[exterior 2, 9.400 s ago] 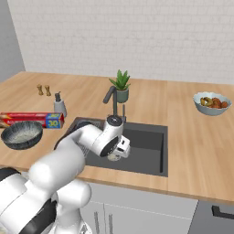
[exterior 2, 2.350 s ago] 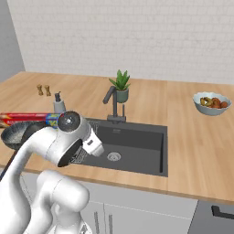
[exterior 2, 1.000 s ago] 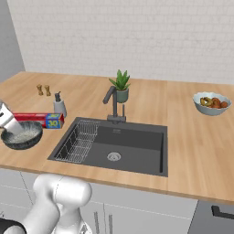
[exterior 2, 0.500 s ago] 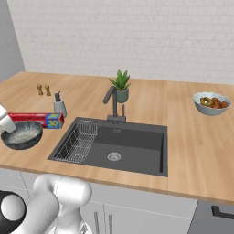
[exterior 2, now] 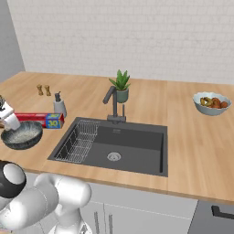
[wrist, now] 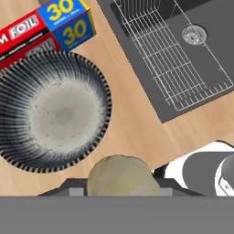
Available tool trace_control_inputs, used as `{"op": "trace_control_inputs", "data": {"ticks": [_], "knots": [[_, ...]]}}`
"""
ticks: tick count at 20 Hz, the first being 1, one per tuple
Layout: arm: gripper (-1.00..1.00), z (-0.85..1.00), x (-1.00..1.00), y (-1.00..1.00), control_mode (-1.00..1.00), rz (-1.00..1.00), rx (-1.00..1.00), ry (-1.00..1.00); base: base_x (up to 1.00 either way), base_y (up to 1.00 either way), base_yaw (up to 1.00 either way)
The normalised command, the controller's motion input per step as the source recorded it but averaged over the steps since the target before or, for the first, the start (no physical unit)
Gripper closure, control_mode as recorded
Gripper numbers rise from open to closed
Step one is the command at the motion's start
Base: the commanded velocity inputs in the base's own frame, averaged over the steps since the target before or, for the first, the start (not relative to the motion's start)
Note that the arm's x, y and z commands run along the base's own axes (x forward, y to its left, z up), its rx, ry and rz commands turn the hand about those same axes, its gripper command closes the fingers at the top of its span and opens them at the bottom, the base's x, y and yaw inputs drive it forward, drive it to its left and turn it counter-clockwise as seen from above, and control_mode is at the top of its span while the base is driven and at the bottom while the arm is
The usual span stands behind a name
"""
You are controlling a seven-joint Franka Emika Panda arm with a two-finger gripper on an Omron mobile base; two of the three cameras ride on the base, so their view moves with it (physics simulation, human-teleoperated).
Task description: Pick the garlic from the sink and place it in the bowl. Then pick the bowl and place it in the microwave. Then close the microwave door and press the start button.
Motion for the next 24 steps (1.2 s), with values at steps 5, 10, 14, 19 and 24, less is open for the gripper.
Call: {"op": "trace_control_inputs", "data": {"ticks": [5, 10, 14, 19, 24], "knots": [[1.00, -0.43, 0.47, 0.13, -1.00, 0.00, -0.04, 0.07, 0.00, 0.00, 0.00], [1.00, -0.34, 0.43, 0.30, -1.00, 0.00, -0.04, 0.13, 0.00, 0.00, 0.00], [1.00, -0.26, 0.39, 0.35, -1.00, 0.00, -0.06, 0.14, 0.00, 0.00, 0.00], [1.00, -0.22, 0.38, 0.29, -1.00, 0.00, -0.06, 0.10, 0.00, 0.00, 0.00], [1.00, -0.34, 0.24, 0.10, -1.00, 0.00, -0.05, 0.05, 0.00, 0.00, 0.00]]}}
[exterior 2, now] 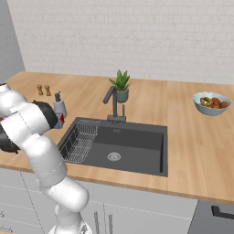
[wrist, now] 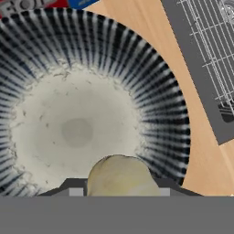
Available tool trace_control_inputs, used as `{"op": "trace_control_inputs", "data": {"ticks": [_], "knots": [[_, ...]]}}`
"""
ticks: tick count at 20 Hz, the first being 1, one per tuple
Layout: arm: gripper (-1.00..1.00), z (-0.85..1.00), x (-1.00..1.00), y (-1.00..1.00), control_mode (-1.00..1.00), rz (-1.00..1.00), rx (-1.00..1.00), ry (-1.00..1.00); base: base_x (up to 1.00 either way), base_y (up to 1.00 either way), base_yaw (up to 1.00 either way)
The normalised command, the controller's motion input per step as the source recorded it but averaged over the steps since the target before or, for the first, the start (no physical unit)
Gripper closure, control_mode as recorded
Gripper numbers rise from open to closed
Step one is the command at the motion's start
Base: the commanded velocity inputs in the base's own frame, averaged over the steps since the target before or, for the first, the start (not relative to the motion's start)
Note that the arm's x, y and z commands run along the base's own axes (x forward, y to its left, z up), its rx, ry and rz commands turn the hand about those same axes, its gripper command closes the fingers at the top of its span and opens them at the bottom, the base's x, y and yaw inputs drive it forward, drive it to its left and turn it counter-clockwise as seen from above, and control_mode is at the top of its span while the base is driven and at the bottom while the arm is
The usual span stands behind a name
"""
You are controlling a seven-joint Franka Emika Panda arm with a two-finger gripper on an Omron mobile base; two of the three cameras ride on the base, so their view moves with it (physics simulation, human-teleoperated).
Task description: Pick the garlic from the sink and place it in the bowl. Then pick the bowl and place it in the microwave. Then close the microwave door and press the start button.
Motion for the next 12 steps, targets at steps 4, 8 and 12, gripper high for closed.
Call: {"op": "trace_control_inputs", "data": {"ticks": [4, 8, 12], "knots": [[1.00, -0.32, 0.03, 0.00, -1.00, -0.01, 0.00, 0.04, 0.00, 0.00, 0.00], [1.00, -0.30, 0.00, 0.00, -1.00, 0.00, 0.00, 0.01, 0.00, 0.00, 0.00], [-1.00, -0.33, 0.00, -0.04, -1.00, -0.01, 0.00, 0.00, 0.00, 0.00, 0.00]]}}
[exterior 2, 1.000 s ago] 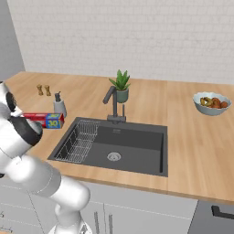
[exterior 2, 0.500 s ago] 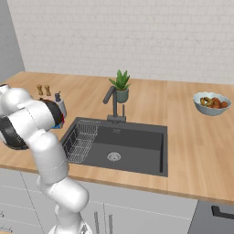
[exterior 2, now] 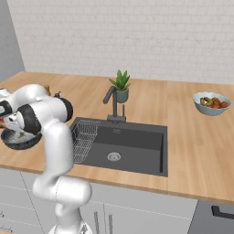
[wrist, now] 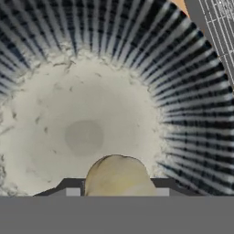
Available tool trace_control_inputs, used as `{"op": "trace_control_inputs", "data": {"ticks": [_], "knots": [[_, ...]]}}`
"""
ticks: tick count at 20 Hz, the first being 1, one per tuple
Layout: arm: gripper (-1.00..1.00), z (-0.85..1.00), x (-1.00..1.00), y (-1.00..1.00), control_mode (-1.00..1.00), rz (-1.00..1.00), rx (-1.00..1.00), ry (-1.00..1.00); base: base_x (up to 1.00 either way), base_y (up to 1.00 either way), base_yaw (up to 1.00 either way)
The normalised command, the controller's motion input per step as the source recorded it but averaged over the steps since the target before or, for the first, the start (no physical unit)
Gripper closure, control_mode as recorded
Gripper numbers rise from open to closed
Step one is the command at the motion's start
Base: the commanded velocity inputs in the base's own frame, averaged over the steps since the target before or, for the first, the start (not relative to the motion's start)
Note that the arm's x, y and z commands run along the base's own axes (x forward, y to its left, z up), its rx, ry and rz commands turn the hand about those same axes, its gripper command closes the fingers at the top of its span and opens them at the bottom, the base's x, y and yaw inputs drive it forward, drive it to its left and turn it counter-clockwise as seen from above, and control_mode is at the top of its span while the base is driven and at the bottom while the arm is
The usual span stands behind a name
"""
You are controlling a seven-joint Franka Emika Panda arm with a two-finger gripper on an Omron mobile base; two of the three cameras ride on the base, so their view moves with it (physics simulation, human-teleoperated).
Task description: Pick the garlic from the sink and place it in the bowl. Then pick the bowl and place it in the microwave. Then close the microwave door and press the start button.
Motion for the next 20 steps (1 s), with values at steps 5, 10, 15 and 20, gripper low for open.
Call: {"op": "trace_control_inputs", "data": {"ticks": [5, 10, 15, 20], "knots": [[-1.00, -0.11, 0.12, -0.40, -1.00, -0.08, 0.06, 0.00, 0.00, 0.00, 0.00], [-1.00, -0.09, 0.05, -0.72, -1.00, -0.08, 0.19, 0.00, 0.00, 0.00, 0.00], [-1.00, 0.07, -0.03, -0.65, -1.00, -0.01, 0.23, -0.06, 0.00, 0.00, 0.00], [-1.00, 0.11, -0.10, -0.39, -1.00, 0.00, 0.25, -0.15, 0.00, 0.00, 0.00]]}}
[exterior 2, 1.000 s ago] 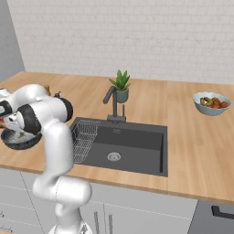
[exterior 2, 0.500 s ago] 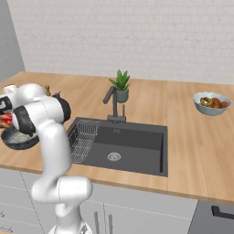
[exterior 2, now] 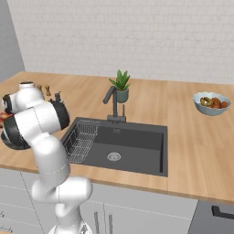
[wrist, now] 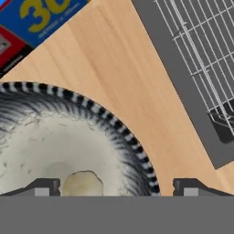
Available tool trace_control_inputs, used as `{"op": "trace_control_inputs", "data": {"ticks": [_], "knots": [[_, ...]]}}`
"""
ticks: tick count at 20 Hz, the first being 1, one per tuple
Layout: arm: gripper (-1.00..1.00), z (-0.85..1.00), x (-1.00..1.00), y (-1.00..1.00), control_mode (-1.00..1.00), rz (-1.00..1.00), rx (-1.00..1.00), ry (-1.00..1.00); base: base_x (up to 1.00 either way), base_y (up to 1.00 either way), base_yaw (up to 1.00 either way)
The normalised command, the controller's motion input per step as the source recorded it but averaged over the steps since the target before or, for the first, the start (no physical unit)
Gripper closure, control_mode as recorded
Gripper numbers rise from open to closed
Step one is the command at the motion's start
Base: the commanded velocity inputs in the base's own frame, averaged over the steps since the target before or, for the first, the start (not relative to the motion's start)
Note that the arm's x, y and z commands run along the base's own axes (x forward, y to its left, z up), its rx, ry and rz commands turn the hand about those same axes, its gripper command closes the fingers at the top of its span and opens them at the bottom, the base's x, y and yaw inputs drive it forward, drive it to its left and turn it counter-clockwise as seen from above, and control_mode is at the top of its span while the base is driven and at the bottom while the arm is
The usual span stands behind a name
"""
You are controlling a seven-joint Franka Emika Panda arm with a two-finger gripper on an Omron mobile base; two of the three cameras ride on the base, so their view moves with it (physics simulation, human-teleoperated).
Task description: Pick the garlic from the sink and place it in the bowl. Then pick the bowl and place it in the microwave. Then close the microwave door and press the start button.
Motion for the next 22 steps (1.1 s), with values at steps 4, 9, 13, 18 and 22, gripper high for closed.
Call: {"op": "trace_control_inputs", "data": {"ticks": [4, 9, 13, 18, 22], "knots": [[-1.00, 0.00, 0.00, -0.22, -1.00, 0.02, 0.20, -0.08, 0.00, 0.00, 0.00], [-1.00, -0.06, 0.16, 0.01, -1.00, 0.13, 0.11, -0.03, 0.00, 0.00, 0.00], [-1.00, -0.05, 0.10, 0.06, -1.00, 0.22, 0.04, -0.01, 0.00, 0.00, 0.00], [-1.00, -0.19, 0.00, 0.09, -1.00, 0.18, 0.02, -0.05, 0.00, 0.00, 0.00], [-1.00, -0.16, 0.00, 0.15, -1.00, 0.12, 0.00, -0.05, 0.00, 0.00, 0.00]]}}
